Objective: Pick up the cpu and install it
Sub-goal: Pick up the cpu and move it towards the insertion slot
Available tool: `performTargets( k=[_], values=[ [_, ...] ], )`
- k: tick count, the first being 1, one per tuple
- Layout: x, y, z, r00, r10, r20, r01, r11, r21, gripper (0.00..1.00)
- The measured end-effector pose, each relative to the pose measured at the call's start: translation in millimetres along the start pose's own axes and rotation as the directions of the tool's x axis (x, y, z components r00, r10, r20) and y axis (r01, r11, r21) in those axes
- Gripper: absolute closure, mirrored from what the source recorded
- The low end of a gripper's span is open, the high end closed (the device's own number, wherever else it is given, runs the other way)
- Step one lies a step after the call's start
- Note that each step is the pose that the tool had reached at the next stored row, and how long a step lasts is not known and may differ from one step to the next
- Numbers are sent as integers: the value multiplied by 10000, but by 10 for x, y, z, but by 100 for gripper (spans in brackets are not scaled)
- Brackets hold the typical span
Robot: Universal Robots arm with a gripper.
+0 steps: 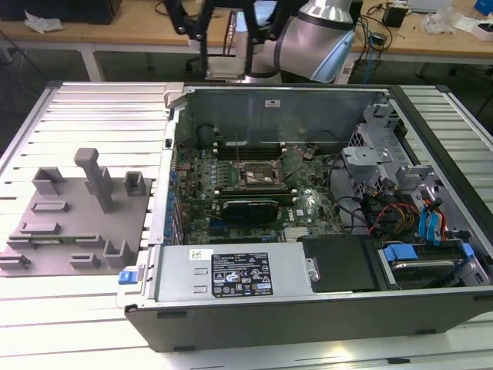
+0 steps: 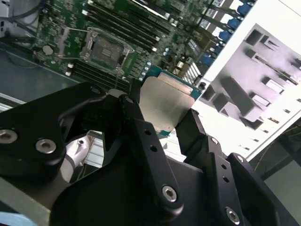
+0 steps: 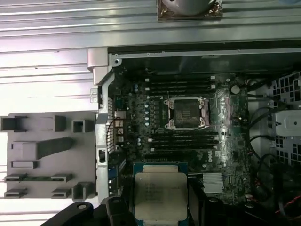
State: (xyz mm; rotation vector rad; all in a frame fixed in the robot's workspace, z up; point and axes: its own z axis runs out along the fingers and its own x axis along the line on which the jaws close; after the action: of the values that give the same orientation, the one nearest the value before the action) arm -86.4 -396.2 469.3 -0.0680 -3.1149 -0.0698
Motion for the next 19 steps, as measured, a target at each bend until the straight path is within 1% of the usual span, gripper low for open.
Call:
performTargets(
  k=[2, 3, 5, 6, 7, 10, 12, 15, 17, 19],
  values=[
    [-108, 5, -1, 10000, 1, -19, -1, 10000, 0, 45],
    [-193, 8, 0, 10000, 4, -34, -4, 10000, 0, 45],
    [-303, 13, -1, 10000, 5, -55, -5, 10000, 2, 45],
    [-380, 17, -2, 10000, 3, -69, -3, 10000, 2, 45],
    [-435, 19, -4, 10000, 4, -75, -4, 10000, 4, 45],
    [-438, 19, -2, 10000, 5, -74, -5, 10000, 2, 45],
    [-445, 18, 29, 10000, 2, -73, -2, 10000, 1, 45],
    [-482, 17, 94, 10000, 4, -74, -4, 10000, 2, 45],
    [-536, 16, 157, 10000, 4, -74, -4, 10000, 2, 45],
    [-571, 16, 197, 10000, 4, -75, -4, 10000, 3, 45]
  ],
)
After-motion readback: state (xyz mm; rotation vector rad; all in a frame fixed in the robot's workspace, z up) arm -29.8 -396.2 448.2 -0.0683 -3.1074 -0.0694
